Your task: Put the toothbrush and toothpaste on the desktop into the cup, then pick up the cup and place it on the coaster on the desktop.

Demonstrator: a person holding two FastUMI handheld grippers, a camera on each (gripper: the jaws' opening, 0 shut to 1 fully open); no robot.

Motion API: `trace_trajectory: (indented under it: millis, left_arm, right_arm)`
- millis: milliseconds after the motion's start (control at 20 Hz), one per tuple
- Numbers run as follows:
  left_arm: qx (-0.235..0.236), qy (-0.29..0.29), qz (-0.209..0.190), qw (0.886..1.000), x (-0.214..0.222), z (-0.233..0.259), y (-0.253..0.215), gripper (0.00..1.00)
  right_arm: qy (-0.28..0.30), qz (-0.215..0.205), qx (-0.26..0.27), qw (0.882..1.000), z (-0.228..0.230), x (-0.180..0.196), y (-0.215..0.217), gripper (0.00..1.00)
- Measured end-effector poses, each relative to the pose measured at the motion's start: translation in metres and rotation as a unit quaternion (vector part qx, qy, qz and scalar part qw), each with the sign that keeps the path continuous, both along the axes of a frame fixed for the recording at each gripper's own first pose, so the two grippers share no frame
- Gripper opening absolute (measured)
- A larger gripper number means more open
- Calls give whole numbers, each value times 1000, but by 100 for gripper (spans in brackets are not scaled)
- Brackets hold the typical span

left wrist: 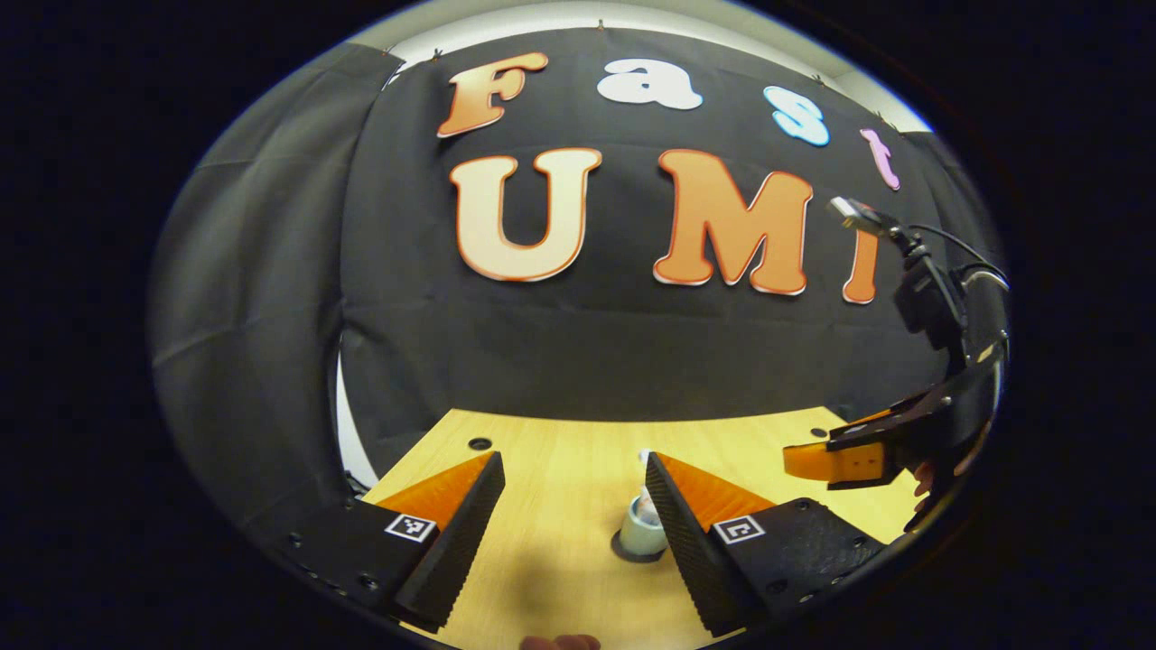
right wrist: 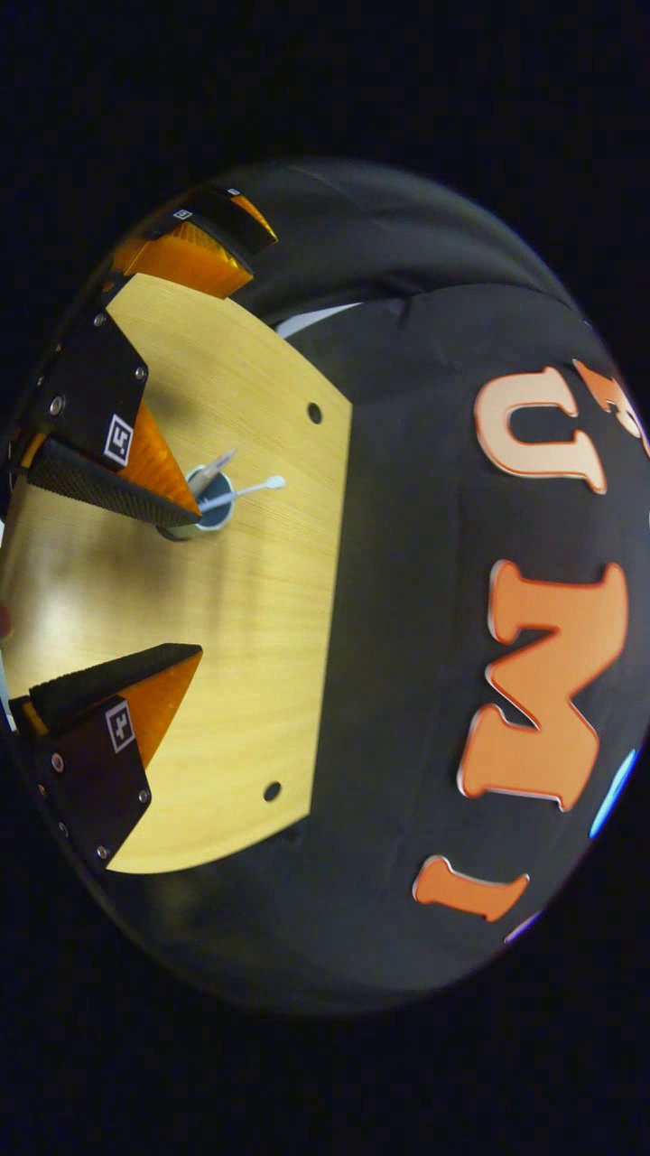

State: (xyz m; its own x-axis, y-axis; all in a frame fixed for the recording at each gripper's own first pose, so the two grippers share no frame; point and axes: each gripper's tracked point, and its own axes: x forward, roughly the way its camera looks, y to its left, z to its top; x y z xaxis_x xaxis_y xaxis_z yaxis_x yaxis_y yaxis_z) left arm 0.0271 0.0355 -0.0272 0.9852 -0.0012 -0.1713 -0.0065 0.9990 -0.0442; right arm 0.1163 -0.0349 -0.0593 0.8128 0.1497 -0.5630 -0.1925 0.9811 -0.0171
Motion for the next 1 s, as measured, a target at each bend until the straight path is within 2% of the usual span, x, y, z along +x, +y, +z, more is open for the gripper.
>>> trace_trajectory:
  millis: [200,350,500,550,650,950,1000]
  left_arm:
    - [-4,-39,-21,999,1,52,-46,95]
    - [0,-57,-35,998,-8,71,-77,95]
    - [-11,-60,-41,997,-24,79,-99,95]
    - [-13,-62,-37,997,-26,81,-101,98]
    - [-14,-65,-32,997,-30,84,-105,92]
    - [-6,-69,-11,998,-38,85,-103,95]
    - [-7,-67,-9,998,-38,83,-103,92]
  right_arm:
    - [-92,-26,15,995,52,-10,-43,79]
    - [-162,-40,28,986,86,-18,-63,79]
    - [-212,-53,22,976,100,-25,-78,79]
    - [-221,-54,27,973,103,-28,-85,79]
    - [-230,-57,39,971,102,-31,-89,80]
    - [-235,-66,43,969,89,-39,-99,80]
    - [-234,-69,44,969,89,-38,-102,80]
